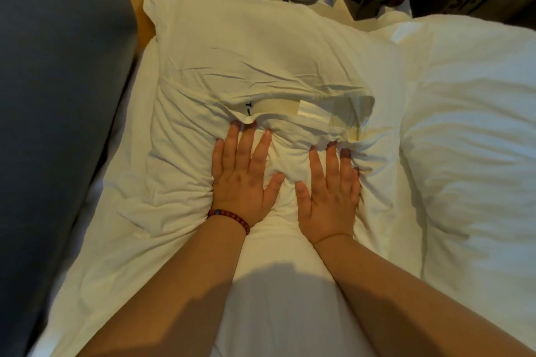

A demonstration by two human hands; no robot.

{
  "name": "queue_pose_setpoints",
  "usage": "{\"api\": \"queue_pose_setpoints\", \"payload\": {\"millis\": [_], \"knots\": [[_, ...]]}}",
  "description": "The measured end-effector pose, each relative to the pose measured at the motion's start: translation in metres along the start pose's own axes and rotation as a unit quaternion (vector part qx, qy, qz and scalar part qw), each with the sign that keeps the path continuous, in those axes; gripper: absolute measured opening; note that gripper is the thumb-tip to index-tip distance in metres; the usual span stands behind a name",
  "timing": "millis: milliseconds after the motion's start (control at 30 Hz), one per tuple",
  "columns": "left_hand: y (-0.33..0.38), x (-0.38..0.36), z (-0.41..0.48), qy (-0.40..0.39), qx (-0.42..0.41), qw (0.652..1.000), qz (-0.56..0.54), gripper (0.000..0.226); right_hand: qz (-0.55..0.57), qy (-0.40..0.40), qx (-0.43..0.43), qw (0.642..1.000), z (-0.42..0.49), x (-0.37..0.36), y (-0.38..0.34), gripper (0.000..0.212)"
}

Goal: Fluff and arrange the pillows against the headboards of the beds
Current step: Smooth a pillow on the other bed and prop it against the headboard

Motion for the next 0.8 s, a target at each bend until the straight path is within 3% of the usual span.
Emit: {"api": "queue_pose_setpoints", "payload": {"millis": [200, 267, 333, 400, 467, 533, 633, 733, 800], "knots": [[0.003, 0.055, -0.002, 0.066, 0.047, 0.992, -0.092, 0.054, 0.049, 0.009, 0.022, 0.999, -0.003, 0.003, 0.001, 0.059], [-0.009, 0.077, -0.006, 0.063, 0.110, 0.989, -0.079, 0.063, 0.060, 0.013, 0.025, 0.998, -0.004, 0.008, 0.000, 0.058], [-0.043, 0.095, -0.019, 0.015, 0.241, 0.970, -0.038, 0.081, 0.064, 0.014, 0.028, 0.997, -0.005, 0.016, -0.003, 0.058], [-0.090, 0.100, -0.047, -0.083, 0.410, 0.906, -0.067, 0.103, 0.060, 0.007, 0.025, 0.998, -0.007, 0.027, -0.006, 0.060], [-0.117, 0.101, -0.085, -0.186, 0.546, 0.800, -0.166, 0.115, 0.050, -0.006, 0.014, 0.999, -0.010, 0.038, -0.011, 0.061], [-0.118, 0.110, -0.105, -0.245, 0.577, 0.744, -0.230, 0.106, 0.050, -0.036, -0.017, 0.998, -0.015, 0.047, -0.018, 0.060], [-0.107, 0.133, -0.099, -0.188, 0.558, 0.752, -0.296, 0.067, 0.149, -0.098, -0.088, 0.980, -0.031, 0.063, -0.035, 0.062], [-0.079, 0.179, -0.071, -0.090, 0.498, 0.794, -0.336, 0.040, 0.371, -0.138, -0.108, 0.912, -0.051, 0.102, -0.068, 0.079], [-0.057, 0.221, -0.050, -0.046, 0.445, 0.829, -0.336, 0.034, 0.437, -0.169, -0.101, 0.878, -0.060, 0.136, -0.090, 0.085]]}}
Point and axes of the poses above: each hand's wrist, its own z-axis towards the middle knuckle, its own x-axis out of the back of the hand, y = z × x, the point moved 9 cm from there along z, towards the middle knuckle, and after that the axes turned 1 degree about z, right-handed, at the moved point
